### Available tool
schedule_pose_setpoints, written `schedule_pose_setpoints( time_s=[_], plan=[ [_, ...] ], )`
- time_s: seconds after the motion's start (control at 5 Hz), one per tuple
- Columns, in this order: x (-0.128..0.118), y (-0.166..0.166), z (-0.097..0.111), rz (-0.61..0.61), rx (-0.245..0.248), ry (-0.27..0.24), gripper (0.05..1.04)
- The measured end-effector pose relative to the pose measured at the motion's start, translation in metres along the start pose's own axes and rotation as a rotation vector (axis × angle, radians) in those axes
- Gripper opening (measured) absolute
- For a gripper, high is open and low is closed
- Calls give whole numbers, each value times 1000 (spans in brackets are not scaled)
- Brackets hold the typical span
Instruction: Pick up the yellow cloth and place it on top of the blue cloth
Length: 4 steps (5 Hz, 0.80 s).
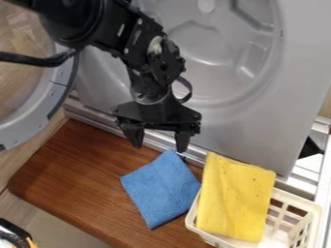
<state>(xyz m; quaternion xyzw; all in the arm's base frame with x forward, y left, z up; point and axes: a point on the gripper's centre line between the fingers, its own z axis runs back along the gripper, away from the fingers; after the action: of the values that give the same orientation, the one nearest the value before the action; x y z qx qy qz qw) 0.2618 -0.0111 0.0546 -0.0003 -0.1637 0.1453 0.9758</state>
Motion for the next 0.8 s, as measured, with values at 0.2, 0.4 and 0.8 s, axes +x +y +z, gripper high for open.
schedule_pose_setpoints(
  time_s=[0.2,0.4,0.8],
  plan=[
    [-3,1,-4,1,6,17,999],
    [-2,-12,-9,-18,-17,14,999],
    [5,-40,-23,-110,-112,9,999]
  ],
)
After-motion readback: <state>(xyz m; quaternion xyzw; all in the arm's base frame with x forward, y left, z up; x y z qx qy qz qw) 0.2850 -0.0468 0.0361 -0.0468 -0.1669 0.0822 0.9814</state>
